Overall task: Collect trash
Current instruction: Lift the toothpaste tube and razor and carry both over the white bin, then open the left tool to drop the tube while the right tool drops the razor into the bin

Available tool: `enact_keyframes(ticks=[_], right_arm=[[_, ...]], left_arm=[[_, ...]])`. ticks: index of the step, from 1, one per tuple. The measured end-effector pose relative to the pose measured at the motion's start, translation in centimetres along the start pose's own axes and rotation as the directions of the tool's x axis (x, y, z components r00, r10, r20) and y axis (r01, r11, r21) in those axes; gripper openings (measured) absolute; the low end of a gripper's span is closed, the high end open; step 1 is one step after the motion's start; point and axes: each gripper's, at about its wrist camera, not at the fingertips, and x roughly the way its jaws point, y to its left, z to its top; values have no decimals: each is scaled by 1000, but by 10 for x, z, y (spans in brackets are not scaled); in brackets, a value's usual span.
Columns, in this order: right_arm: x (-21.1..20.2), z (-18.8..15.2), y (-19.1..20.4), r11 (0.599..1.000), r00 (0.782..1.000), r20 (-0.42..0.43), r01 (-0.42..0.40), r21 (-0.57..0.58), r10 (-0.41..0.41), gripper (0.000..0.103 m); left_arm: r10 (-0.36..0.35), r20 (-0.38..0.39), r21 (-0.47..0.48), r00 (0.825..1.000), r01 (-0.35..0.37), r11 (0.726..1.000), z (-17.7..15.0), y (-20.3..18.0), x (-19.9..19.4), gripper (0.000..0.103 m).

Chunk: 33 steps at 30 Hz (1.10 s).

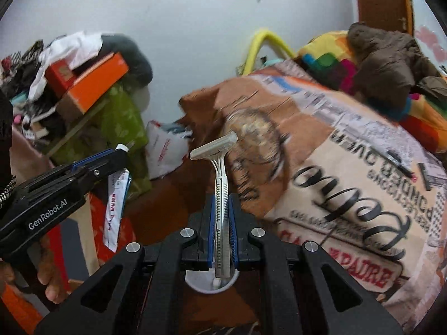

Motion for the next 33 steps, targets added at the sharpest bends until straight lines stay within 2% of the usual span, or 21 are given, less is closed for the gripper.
enact_keyframes(ticks=[7, 13, 14, 16, 20, 26, 30, 33], right_arm=[[45, -19, 25, 999, 993, -117, -38, -24, 35, 9], [91, -41, 33, 998, 971, -233, -62, -12, 58, 9], [109, -51, 32, 997, 956, -282, -75, 3, 73, 9], [115, -54, 32, 997, 951, -300, -80, 10, 79, 9], [148, -72, 33, 996, 918, -386, -86, 29, 91, 9], [185, -91, 36, 996, 878, -470, -85, 36, 92, 9], [200, -99, 34, 995, 860, -501, -92, 32, 95, 9], [204, -101, 34, 993, 860, -497, -117, 32, 117, 9]], left_arm=[[30, -88, -62, 996, -35, 997, -28, 38, 26, 17], [46, -175, -121, 983, -68, 990, -57, 65, 55, 17], [49, -194, -129, 980, -75, 989, -64, 68, 61, 17], [47, -227, -146, 973, -82, 986, -74, 74, 72, 17], [54, -294, -163, 954, -106, 981, -96, 83, 96, 17], [34, -385, -211, 922, -124, 970, -126, 100, 128, 17], [28, -437, -230, 899, -142, 963, -141, 110, 149, 17], [20, -461, -246, 887, -149, 958, -149, 114, 159, 17]])
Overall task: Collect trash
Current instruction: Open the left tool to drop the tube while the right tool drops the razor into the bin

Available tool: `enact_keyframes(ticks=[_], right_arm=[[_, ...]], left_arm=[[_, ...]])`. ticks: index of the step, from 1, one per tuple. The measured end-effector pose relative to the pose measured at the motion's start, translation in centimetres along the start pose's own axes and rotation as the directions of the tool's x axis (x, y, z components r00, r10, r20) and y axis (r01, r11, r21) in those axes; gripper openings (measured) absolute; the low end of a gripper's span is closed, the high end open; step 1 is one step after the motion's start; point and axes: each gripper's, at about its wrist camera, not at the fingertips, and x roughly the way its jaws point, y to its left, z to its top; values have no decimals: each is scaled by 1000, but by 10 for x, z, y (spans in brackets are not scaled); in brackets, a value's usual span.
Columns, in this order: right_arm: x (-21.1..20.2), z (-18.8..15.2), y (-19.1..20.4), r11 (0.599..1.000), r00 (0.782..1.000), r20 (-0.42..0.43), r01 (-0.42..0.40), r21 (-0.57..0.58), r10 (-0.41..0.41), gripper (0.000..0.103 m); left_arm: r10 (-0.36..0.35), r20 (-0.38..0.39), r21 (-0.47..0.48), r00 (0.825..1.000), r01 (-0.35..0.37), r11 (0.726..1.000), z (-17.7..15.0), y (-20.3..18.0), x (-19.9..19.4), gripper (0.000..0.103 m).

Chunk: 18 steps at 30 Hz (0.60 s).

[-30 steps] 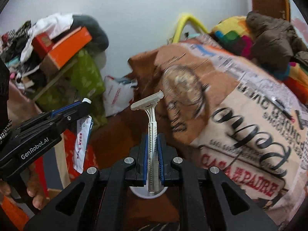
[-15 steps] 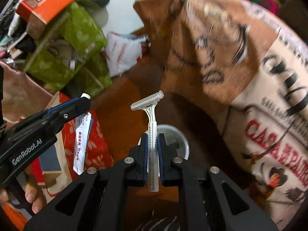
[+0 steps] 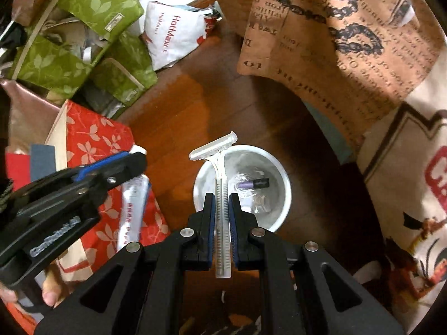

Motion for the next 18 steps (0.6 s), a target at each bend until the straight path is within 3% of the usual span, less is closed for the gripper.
enact_keyframes(ticks=[5, 8, 18], right_arm=[[5, 4, -4, 998, 999, 2, -54, 29, 54, 12], [8, 4, -3, 999, 1000, -3, -24, 22, 24, 21], [-6, 4, -11, 999, 1000, 16, 7, 34, -8, 21]], left_arm=[[8, -20, -3, 1000, -8, 1000, 3, 1, 11, 17], [6, -29, -1, 1000, -6, 1000, 5, 1, 16, 17], [7, -63, 22, 998, -6, 1000, 6, -11, 29, 17]])
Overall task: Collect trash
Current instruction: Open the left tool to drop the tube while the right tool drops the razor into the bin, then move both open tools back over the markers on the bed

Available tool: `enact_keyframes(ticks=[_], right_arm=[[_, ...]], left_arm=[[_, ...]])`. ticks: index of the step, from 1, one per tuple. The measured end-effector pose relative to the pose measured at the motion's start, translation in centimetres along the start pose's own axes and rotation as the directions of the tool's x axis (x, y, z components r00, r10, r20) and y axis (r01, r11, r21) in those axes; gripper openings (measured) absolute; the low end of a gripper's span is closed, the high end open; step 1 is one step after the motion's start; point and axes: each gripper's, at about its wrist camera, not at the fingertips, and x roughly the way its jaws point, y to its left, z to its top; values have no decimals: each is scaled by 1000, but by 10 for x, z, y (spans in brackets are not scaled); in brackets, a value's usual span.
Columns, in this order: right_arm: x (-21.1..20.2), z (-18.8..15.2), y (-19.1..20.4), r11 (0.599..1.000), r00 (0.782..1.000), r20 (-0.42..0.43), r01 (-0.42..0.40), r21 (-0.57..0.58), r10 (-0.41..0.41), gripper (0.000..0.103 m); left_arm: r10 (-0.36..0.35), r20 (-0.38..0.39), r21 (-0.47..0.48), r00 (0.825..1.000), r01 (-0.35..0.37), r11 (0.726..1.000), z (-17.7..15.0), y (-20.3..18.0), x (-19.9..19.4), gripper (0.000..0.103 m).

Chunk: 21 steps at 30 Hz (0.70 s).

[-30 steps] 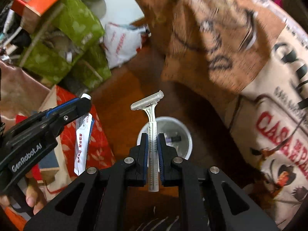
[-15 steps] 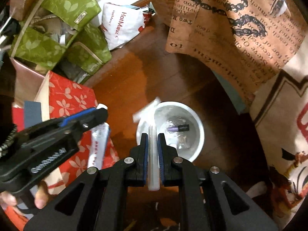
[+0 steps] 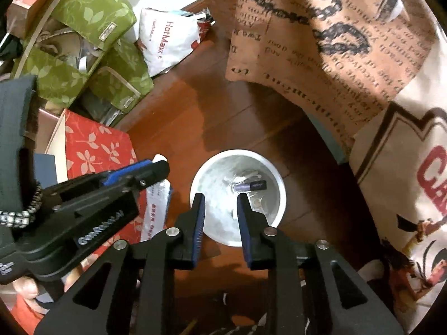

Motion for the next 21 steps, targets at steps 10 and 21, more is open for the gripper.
enact_keyframes(ticks=[10, 21], right_arm=[[-31, -3, -3, 998, 997, 56, 51, -41, -49, 21], [-90, -9, -12, 995, 980, 186, 86, -52, -75, 21]], left_arm=[[31, -7, 33, 999, -31, 999, -3, -11, -6, 18], [3, 140, 130, 990, -21, 991, -1, -46, -78, 19]])
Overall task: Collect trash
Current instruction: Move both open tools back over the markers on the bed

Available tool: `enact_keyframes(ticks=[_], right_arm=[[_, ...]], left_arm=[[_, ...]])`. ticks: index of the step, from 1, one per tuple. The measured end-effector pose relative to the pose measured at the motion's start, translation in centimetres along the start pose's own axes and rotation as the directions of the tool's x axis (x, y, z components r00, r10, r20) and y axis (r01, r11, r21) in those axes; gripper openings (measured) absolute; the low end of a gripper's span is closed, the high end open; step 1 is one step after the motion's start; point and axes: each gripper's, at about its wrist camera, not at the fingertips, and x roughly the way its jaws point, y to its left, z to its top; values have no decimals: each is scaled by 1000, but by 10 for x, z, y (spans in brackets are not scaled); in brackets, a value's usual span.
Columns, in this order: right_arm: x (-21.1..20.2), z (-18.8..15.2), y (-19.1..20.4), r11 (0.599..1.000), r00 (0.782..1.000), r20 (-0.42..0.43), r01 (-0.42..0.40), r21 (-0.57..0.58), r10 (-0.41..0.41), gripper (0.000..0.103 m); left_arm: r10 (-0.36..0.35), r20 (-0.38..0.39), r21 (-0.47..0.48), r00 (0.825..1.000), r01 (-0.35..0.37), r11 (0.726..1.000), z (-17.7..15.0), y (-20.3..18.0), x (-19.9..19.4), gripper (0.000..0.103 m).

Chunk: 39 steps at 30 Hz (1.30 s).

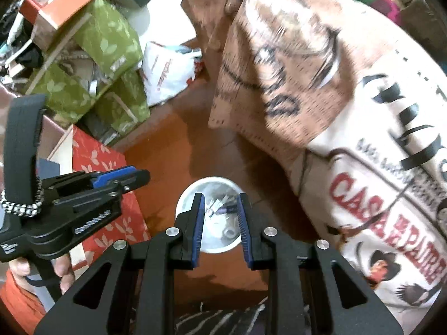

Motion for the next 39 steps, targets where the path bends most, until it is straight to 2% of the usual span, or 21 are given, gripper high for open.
enact_keyframes(ticks=[7, 8, 10, 11, 12, 13, 17, 22, 24, 34, 36, 39], right_arm=[[-52, 10, -27, 999, 991, 129, 30, 41, -35, 23], [-61, 12, -32, 998, 988, 150, 38, 49, -45, 25], [-79, 12, -43, 996, 978, 199, 56, 66, -68, 40], [-93, 13, -54, 994, 967, 240, 71, 84, -90, 45], [-93, 13, -54, 994, 967, 240, 71, 84, -90, 50], [-101, 13, -60, 992, 960, 260, 81, 93, -103, 51], [-127, 11, -87, 983, 935, 313, 132, 129, -166, 52], [-148, 6, -123, 968, 914, 335, 180, 177, -231, 52], [-157, -1, -148, 952, 898, 336, 220, 213, -283, 52], [-168, -15, -226, 916, 884, 301, 266, 301, -356, 52], [-168, -17, -239, 906, 877, 296, 287, 310, -379, 52], [-165, -19, -255, 906, 877, 291, 293, 306, -382, 52]], left_arm=[[-51, 102, 59, 993, 45, 997, 18, -37, -43, 25], [-53, 115, 72, 992, 45, 996, 20, -43, -48, 27], [-49, 147, 107, 988, 34, 994, 24, -58, -59, 33], [-50, 159, 125, 986, 30, 992, 27, -65, -63, 36], [-53, 167, 141, 985, 29, 990, 29, -72, -66, 42], [-56, 175, 156, 983, 29, 987, 31, -80, -69, 48], [-99, 186, 219, 978, 57, 974, 39, -114, -77, 50], [-149, 181, 281, 972, 94, 955, 52, -156, -73, 50], [-165, 177, 309, 970, 105, 945, 59, -175, -70, 50], [-236, 152, 396, 960, 160, 904, 86, -256, -46, 50], [-246, 139, 411, 959, 170, 895, 90, -272, -38, 50], [-251, 130, 438, 959, 171, 882, 94, -292, -28, 50]])
